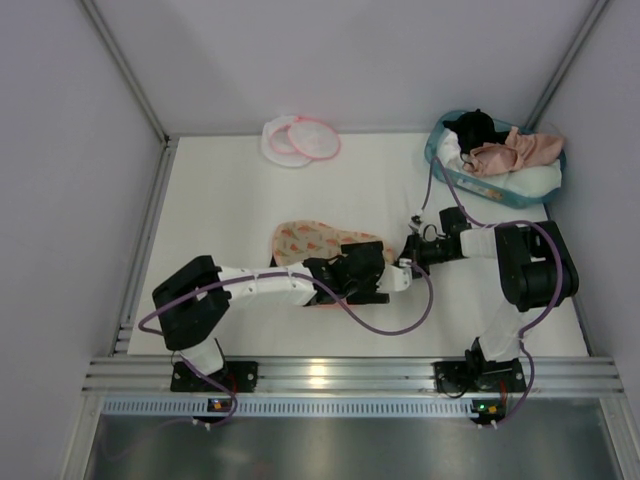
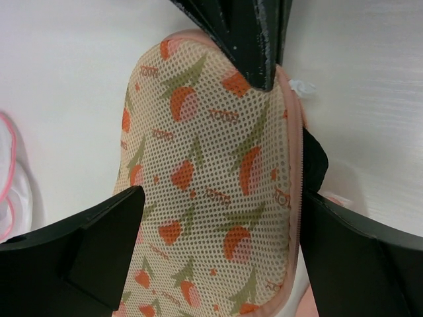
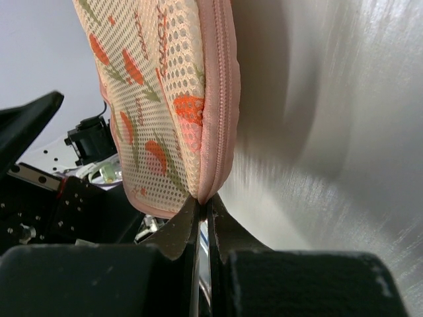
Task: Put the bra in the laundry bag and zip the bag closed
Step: Zip the laundry bag at the center of the board.
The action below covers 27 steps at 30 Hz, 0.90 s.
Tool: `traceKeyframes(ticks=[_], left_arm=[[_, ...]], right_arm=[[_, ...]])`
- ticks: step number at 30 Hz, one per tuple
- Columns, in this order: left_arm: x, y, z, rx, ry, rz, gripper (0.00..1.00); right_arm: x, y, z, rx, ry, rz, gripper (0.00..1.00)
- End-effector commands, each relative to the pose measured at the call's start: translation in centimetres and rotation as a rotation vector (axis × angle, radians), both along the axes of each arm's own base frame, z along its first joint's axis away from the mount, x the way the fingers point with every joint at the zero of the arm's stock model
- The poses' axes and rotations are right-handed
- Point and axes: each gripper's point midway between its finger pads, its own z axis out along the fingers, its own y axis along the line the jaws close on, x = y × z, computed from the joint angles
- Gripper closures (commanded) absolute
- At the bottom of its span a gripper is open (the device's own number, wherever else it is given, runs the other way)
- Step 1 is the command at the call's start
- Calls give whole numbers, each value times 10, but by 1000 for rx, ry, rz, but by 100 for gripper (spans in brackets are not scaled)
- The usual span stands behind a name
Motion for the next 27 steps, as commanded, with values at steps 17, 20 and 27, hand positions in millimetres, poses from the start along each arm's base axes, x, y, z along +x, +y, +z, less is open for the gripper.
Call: traceKeyframes(ticks=[17,20,27], left_arm=[[35,-16,5,-71,-134,23,2],[37,-21,-2,-64,-134,16,2],[48,-30,-9,-83,-185,25,2]], right_arm=[[0,7,15,40,-51,61,100],[0,8,17,48,-51,65,100],[-2,9,17,68,-34,72,100]])
